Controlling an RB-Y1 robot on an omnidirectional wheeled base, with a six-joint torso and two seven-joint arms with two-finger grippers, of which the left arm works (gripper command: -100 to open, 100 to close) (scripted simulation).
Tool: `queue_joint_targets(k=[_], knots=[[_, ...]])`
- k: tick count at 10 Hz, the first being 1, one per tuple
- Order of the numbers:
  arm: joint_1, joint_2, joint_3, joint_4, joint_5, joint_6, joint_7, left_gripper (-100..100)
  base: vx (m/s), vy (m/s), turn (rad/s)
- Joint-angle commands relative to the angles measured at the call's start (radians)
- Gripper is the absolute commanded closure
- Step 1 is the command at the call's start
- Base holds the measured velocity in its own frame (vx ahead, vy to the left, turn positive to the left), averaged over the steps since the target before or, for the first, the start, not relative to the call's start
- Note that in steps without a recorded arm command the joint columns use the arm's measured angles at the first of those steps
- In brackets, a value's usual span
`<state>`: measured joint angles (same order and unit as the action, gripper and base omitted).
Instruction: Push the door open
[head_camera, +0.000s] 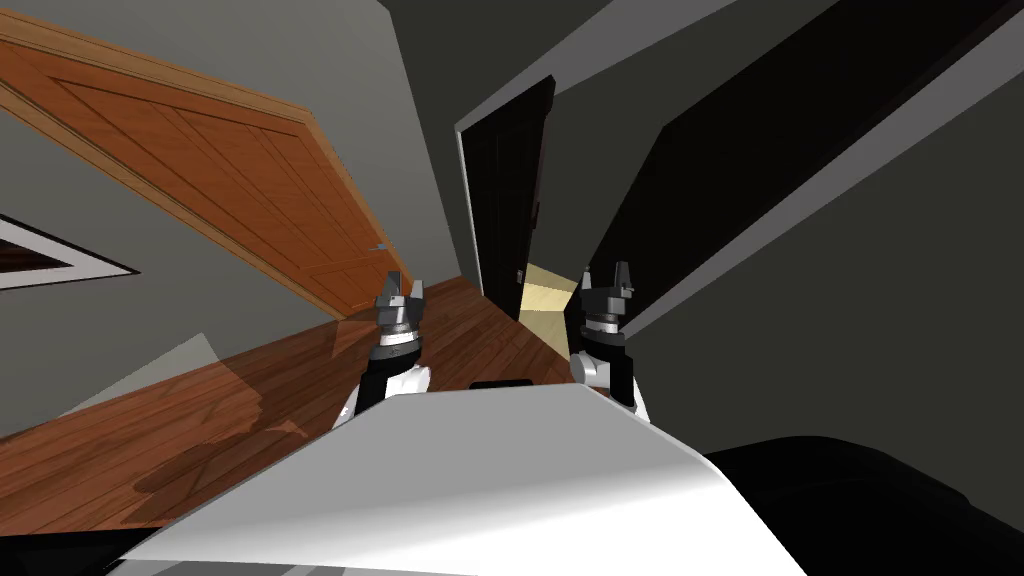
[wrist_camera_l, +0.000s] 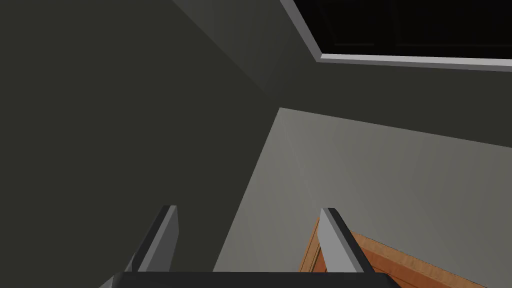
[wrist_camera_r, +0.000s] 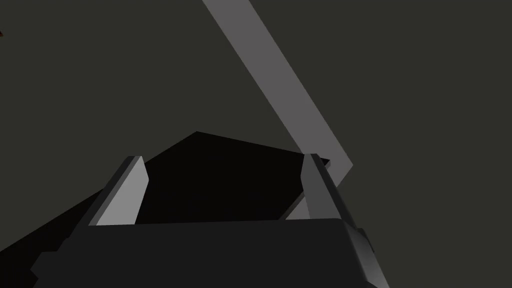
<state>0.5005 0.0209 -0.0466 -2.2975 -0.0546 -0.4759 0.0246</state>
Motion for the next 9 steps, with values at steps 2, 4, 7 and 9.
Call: queue_joint_targets(k=[2, 4, 7, 9], knots=[[-0.013, 0.012, -0.013, 0.052, -0.001, -0.01, 0.001, -100, 0.128, -0.011, -0.09], [-0.022, 0.019, -0.022, 0.088, -0.001, -0.018, 0.002, -100, 0.171, 0.019, -0.065], [-0.042, 0.031, -0.042, 0.167, -0.002, -0.034, 0.004, -100, 0.135, 0.008, -0.088], [-0.051, 0.036, -0.051, 0.203, -0.002, -0.041, 0.005, -100, 0.124, 0.018, -0.067]])
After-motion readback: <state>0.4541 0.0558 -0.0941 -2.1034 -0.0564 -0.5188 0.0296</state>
